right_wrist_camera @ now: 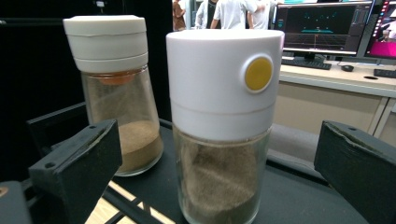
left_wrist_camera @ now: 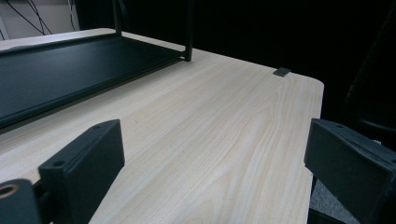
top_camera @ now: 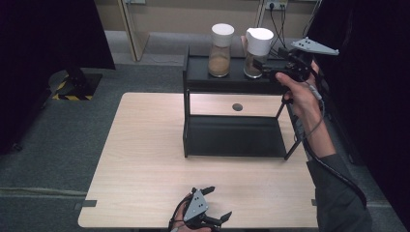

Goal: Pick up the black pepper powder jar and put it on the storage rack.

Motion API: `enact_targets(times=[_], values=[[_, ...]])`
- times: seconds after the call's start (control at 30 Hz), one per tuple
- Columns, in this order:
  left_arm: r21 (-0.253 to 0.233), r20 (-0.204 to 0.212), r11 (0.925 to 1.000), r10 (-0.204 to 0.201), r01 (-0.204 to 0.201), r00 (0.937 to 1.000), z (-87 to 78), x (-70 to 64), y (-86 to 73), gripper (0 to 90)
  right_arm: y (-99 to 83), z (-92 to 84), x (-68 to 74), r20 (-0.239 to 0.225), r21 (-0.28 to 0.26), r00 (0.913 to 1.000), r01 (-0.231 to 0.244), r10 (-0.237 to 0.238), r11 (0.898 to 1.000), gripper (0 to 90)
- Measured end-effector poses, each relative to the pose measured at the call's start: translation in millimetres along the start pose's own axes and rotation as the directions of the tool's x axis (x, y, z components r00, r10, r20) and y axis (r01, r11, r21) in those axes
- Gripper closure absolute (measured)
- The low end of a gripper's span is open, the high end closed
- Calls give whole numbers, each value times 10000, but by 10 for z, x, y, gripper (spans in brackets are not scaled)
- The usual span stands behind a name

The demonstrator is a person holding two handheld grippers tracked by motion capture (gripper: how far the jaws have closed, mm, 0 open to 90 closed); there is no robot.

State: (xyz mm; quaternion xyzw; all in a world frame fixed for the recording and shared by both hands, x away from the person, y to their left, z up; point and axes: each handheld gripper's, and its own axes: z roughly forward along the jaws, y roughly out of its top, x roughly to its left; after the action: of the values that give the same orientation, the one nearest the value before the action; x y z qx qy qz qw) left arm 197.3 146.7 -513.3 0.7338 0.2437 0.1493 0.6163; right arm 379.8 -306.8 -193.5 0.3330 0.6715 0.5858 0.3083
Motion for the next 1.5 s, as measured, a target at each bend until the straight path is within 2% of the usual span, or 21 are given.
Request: enact_targets(times=[0.2, 0.6, 0.97, 1.5], values=[[-18, -18, 10000, 22, -22, 10000, -2, -4, -1, 44, -104, -97, 7, -115, -158, 9999, 37, -39, 9999, 7], [19, -28, 10000, 29, -29, 10000, 1, -2, -2, 44, -309, -314, 14, -649, -589, 9978, 68, -106, 9982, 6], [-43, -15, 10000, 40, -40, 10000, -8, -9, 4, 44, -483, -433, 60, -1043, -598, 9939, 298, -360, 9978, 5], [-50, 4, 10000, -23, 23, 10000, -8, -4, 4, 43, -733, -609, 61, -1483, -849, 9888, 57, -183, 9964, 5]])
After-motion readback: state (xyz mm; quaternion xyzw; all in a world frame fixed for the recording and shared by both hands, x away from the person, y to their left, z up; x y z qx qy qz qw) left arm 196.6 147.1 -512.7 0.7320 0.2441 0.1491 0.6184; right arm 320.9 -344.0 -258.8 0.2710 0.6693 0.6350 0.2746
